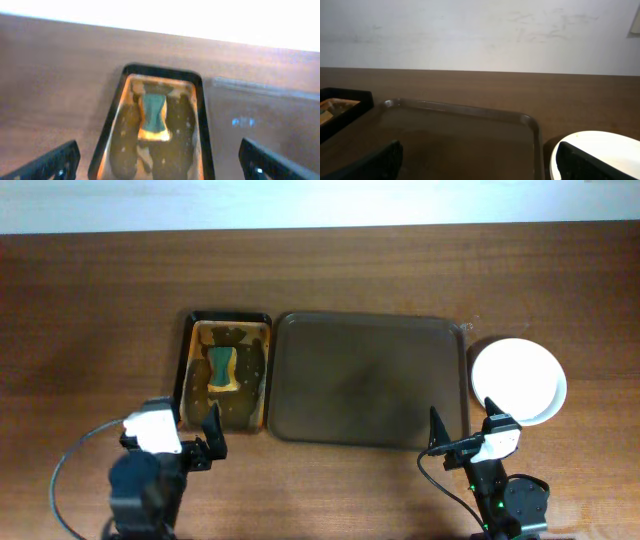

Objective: Clean dirty plates on tray and stack at the side

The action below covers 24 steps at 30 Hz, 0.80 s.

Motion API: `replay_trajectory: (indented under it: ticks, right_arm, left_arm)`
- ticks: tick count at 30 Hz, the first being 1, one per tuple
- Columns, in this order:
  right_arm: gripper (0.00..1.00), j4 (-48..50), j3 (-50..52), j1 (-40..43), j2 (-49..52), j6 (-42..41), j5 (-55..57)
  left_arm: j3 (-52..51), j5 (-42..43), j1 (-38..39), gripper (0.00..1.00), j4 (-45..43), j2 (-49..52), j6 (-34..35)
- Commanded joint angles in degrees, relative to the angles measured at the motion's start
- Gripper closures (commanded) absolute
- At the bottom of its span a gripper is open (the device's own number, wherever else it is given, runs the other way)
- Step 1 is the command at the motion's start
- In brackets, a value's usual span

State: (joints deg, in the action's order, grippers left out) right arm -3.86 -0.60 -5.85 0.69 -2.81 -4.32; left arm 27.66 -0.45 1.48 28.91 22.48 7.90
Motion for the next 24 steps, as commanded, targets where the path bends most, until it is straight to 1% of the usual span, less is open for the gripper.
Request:
replay_trajectory:
  ticks: [1,2,4,6,8,9,11,13,14,16,24]
  right_arm:
    - [0.02,-0.26,0.28,-0.46,-0.37,-0.04,-0.33]
    - [0.02,-0.26,0.28,-0.46,-0.37,-0.04,-0.33]
    - [0.02,-0.26,0.28,-0.46,-0.37,-0.04,-0.33]
    - [0.02,-0.26,0.28,-0.46,-0.37,-0.04,-0.33]
    - [0.02,-0.26,0.28,-0.46,-0.37,-0.04,-0.33]
    - [0.02,-0.26,0.28,-0.46,-0.37,-0.04,-0.33]
    - [0.02,-0.26,0.28,-0.46,-0.37,-0.04,-0.33]
    - [0.02,-0.26,0.28,-0.46,-0.37,-0.04,-0.33]
    - [0.02,-0.26,0.28,-0.46,-0.37,-0.04,-0.33]
    - [0.02,-0.26,0.28,-0.46,-0.37,-0.04,-0.33]
    - [0.02,-0.26,0.28,-0.46,-0.37,-0.04,-0.33]
  left_arm:
    - [-12.2,1.29,0.46,0.0,-12.5,-10.34,-1.4]
    - [-14.58,1.29,0.87,0.0,-16.15,-12.0,-2.16]
    - [-20.68,1.18,1.81,0.0,-26.16,-15.76,-3.72]
    - [-24.65,1.11,1.86,0.0,-32.59,-18.16,-4.22]
    - [-27.23,2.23,1.88,0.0,-36.96,-20.41,-9.07]
    - [-27.17,2.21,1.86,0.0,-36.63,-21.24,-11.8]
    - [-27.17,2.14,1.84,0.0,-35.41,-21.97,-14.27]
    - [-27.19,1.73,1.86,0.0,-29.46,-22.18,-13.99]
    - [-27.19,1.73,1.86,0.0,-24.52,-22.18,-12.63]
    - [-27.15,2.64,1.86,0.0,-24.28,-22.21,-11.63]
    - [-27.15,2.58,1.86,0.0,-24.3,-22.14,-11.65]
